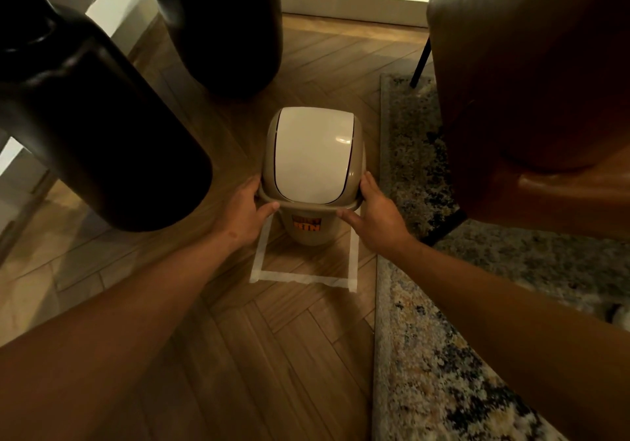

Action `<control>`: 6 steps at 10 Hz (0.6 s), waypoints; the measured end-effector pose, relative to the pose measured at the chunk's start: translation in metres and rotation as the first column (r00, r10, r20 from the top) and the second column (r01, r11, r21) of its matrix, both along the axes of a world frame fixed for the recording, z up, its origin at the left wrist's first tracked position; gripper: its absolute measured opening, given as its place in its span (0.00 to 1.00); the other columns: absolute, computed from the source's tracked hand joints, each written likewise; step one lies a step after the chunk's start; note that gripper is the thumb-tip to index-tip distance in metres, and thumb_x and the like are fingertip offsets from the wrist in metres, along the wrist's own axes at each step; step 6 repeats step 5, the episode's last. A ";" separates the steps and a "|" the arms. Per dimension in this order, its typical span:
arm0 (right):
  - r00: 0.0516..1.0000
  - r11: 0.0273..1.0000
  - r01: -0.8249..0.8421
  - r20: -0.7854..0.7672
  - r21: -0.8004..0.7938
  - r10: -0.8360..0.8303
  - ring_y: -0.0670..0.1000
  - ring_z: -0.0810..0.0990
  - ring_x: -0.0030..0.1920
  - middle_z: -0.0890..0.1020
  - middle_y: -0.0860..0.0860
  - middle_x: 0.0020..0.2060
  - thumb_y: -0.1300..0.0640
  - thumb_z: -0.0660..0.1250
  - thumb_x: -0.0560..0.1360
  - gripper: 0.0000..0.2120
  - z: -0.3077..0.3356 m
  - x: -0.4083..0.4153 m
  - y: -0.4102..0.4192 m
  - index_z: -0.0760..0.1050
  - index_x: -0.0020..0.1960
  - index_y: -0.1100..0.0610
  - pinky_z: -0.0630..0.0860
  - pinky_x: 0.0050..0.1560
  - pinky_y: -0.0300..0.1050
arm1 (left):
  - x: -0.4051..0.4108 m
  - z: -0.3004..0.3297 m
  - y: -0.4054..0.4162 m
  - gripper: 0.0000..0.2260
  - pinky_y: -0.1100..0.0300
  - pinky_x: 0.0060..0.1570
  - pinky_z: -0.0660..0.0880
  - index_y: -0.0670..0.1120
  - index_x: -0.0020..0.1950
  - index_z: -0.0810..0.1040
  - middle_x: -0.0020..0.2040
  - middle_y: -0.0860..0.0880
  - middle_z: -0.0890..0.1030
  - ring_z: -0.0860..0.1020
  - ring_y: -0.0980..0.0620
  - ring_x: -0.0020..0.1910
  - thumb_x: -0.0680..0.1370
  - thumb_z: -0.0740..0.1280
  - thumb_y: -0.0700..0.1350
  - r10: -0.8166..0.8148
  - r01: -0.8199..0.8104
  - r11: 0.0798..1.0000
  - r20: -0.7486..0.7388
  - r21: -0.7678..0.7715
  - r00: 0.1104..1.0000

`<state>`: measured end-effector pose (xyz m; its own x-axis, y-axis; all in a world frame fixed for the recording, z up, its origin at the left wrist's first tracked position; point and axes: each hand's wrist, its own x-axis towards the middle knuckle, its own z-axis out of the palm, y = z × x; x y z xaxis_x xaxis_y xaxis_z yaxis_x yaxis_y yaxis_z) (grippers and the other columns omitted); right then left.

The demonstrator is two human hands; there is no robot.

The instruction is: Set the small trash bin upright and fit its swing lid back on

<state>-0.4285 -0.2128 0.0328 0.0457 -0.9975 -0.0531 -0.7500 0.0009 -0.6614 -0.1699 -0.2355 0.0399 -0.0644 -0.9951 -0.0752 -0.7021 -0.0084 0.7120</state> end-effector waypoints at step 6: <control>0.997 1.000 0.017 0.070 0.025 -0.018 0.49 0.55 0.79 0.56 0.52 0.81 0.45 0.74 0.73 0.46 0.031 0.003 0.009 0.52 0.81 0.53 0.54 0.71 0.36 | -0.004 0.016 0.010 0.33 0.48 0.69 0.67 0.56 0.79 0.57 0.76 0.49 0.67 0.67 0.47 0.74 0.77 0.69 0.49 0.050 -0.047 0.995 -0.031 0.091 0.998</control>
